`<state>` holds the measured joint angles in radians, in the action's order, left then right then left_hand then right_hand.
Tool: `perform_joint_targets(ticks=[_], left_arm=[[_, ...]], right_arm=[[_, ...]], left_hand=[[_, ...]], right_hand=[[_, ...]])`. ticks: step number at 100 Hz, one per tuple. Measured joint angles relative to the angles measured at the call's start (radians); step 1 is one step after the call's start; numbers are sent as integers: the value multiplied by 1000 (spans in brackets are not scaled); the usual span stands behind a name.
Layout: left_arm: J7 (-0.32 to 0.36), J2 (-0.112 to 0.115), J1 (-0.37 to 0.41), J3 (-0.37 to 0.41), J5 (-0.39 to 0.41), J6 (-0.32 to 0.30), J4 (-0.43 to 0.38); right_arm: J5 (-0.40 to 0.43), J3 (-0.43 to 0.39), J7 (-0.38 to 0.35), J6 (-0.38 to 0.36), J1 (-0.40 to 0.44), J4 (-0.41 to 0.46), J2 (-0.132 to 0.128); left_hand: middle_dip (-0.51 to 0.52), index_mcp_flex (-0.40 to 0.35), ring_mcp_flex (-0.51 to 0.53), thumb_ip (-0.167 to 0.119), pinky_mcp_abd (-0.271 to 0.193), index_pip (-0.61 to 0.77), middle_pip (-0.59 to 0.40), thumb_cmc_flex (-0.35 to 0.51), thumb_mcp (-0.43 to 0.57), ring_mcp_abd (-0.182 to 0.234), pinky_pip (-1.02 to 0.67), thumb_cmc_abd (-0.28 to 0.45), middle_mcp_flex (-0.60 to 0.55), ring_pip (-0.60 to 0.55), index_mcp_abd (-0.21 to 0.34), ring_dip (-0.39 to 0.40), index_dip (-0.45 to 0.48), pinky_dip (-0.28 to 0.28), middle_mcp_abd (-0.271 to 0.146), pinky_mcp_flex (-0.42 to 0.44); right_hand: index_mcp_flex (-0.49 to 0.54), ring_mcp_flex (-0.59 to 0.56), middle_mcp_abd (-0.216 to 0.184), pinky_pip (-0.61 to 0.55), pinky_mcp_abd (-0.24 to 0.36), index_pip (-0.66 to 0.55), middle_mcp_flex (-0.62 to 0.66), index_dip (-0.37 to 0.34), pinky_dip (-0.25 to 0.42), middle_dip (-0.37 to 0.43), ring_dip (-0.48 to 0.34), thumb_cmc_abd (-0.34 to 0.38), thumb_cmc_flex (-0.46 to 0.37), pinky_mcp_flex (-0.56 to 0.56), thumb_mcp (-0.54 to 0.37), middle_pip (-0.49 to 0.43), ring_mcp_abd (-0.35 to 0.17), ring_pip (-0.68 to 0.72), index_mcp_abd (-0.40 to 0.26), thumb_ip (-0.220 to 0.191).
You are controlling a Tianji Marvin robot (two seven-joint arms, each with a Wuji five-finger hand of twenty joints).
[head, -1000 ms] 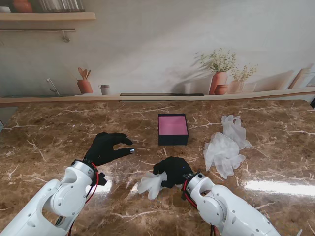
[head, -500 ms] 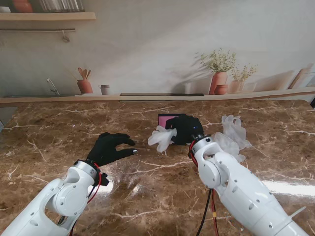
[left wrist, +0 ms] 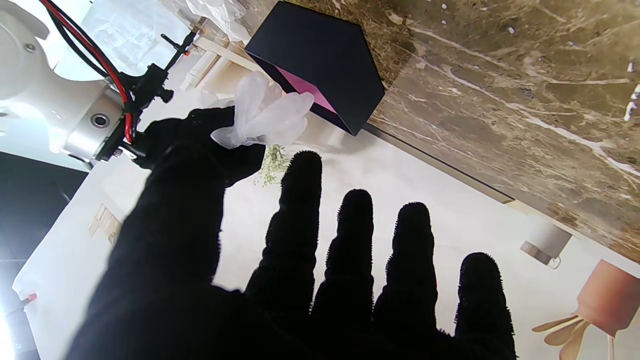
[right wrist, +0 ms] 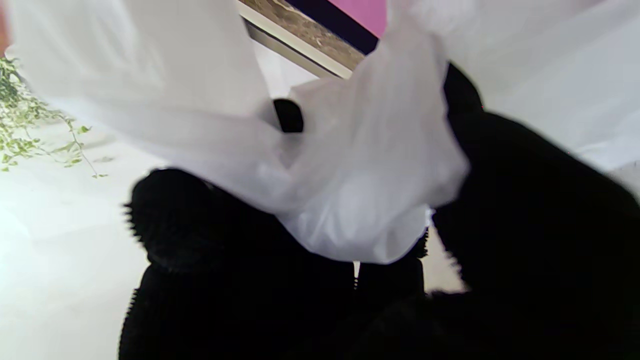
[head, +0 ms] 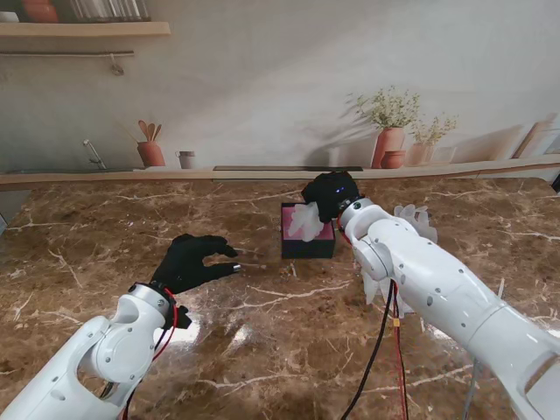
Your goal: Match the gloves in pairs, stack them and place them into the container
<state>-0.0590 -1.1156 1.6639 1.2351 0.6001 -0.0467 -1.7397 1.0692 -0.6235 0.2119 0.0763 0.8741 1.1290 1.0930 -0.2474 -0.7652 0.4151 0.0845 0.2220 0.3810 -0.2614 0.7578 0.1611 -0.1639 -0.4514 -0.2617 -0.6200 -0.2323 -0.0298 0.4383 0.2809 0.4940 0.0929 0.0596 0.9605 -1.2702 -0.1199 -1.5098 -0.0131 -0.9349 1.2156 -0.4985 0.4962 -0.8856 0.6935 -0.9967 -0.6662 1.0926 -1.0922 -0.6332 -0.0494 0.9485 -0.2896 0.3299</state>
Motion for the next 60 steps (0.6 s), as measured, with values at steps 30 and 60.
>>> perform_joint_targets(ticks=[30,60], left_arm=[[13,2,14,13,0,11,-8],[12,2,25,26,4,17,-14]], right_arm=[[-63,265,47,42,-173,-195,37],[-162,445,100,29,-269,-382,143]], left_hand=[[0,0,-3,-5,0,0,0,0,0,0,17,0,0,10,0,0,2,9,0,0],[0,0,-3,-5,0,0,1,10,0,0,29,10,0,10,0,-2,2,11,0,0]], right_hand=[[13,0,-2,-11,11,-11,-10,51,14,-36,24,9,9,3,-7,-13,-13,35,0,-1],[13,0,-4,-12,14,-11,-20,53,26,-49,35,11,9,4,-7,-20,-17,37,-1,-1]])
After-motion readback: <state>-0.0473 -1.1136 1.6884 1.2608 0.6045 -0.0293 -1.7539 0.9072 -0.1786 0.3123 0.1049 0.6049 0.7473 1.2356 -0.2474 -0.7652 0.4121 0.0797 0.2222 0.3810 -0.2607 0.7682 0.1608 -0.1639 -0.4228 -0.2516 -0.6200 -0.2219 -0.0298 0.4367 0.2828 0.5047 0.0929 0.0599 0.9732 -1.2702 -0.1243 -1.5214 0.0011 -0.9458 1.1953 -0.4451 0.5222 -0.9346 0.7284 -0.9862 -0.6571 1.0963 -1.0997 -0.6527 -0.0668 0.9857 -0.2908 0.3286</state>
